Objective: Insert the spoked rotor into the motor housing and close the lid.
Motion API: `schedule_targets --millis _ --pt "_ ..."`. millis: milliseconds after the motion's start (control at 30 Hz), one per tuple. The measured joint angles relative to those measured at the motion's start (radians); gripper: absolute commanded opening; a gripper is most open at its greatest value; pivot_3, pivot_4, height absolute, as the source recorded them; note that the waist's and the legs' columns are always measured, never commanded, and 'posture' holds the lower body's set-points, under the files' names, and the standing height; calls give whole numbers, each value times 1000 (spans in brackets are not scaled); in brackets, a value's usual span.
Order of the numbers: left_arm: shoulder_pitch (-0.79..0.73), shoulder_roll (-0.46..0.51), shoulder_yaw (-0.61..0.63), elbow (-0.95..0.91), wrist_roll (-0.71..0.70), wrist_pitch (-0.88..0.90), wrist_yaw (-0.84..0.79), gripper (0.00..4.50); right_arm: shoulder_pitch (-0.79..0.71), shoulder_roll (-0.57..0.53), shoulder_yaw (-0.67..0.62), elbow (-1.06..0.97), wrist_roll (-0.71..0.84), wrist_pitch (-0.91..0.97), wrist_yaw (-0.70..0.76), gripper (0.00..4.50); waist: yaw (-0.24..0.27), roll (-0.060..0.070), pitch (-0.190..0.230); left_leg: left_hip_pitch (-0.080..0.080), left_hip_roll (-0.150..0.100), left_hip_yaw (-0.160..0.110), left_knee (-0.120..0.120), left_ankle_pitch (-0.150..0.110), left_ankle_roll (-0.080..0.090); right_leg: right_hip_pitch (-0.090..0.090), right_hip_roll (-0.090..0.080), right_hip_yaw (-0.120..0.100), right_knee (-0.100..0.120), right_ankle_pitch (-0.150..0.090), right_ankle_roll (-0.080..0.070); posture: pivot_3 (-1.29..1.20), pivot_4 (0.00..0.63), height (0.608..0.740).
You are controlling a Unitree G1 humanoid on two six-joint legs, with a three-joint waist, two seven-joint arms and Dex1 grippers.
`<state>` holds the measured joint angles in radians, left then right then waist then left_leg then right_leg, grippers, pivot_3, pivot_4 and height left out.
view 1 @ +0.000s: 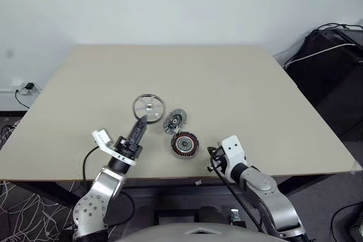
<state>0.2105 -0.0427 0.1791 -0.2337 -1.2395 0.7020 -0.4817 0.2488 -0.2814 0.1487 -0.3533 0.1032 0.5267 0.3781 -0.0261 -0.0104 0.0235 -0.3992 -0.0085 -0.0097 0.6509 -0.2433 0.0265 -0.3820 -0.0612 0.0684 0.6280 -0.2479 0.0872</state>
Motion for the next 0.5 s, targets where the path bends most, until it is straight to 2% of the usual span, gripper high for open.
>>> schedule_targets --millis 500 --pt "-57 73 -98 163 64 172 46 385 52 -6 -28 -21 21 -23 5 0 2 1 0 1 1 0 0 -2 -4 0 -1 0 0 -1 2 0 0 740"
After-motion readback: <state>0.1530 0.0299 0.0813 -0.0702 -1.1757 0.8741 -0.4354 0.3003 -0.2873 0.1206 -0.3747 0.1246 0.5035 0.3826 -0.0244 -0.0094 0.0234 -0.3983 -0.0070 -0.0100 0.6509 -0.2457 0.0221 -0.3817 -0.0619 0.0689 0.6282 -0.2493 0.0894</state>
